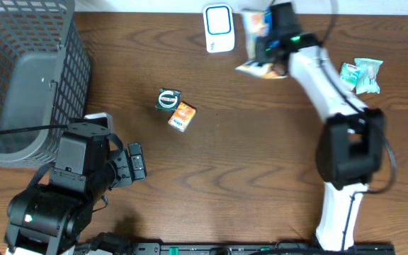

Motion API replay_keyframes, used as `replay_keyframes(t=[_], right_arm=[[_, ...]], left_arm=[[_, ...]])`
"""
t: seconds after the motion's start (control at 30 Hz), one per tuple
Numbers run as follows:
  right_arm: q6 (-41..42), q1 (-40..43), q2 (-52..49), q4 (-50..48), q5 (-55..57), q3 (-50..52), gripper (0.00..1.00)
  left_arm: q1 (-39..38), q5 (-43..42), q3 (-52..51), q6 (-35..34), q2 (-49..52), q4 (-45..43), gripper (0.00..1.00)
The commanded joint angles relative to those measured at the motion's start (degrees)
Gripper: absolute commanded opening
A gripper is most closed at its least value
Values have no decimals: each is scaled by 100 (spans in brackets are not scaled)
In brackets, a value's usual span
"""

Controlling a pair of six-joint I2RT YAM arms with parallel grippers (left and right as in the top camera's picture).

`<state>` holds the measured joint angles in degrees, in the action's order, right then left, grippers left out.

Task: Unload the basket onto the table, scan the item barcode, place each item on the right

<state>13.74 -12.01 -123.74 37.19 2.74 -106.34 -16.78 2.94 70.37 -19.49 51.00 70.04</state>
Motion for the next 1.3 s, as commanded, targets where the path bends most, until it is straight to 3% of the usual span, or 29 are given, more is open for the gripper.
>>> replay_keyframes(t=[0.0,0.17,0.2,0.27,0.3,0.37,0.43,0.67,0.87,1.1,1.27], right_arm=[[-1099,632,651,358,1414,-81,1],[-1189,1338,629,1043,2048,-28,2],[-1191,1473,629,1097,1908,4,10],[-1189,1703,629,1174,1589,48,42],[-1187,1803,629,1196,1401,74,52],[-1161,1956,629,1252,988,107,69],[-1137,2039,629,1329,603,109,75],[-1104,1904,629,1502,-1899,109,76],[-1102,1244,629,1655,-4288,109,76],[-986,-273,553,1657,-3628,116,71],[476,-1189,271,1600,-2511,116,62]], left_arm=[[9,7,-4,13,-15,-4,98],[9,7,-4,13,-15,-4,98],[9,7,-4,13,-15,-4,98],[9,7,-4,13,-15,-4,98],[9,7,-4,13,-15,-4,98],[9,7,-4,13,-15,-4,97],[9,7,-4,13,-15,-4,98],[9,7,-4,13,-15,-4,97],[9,7,-4,13,-15,-4,98],[9,7,-4,13,-15,-4,98],[9,7,-4,13,-15,-4,98]])
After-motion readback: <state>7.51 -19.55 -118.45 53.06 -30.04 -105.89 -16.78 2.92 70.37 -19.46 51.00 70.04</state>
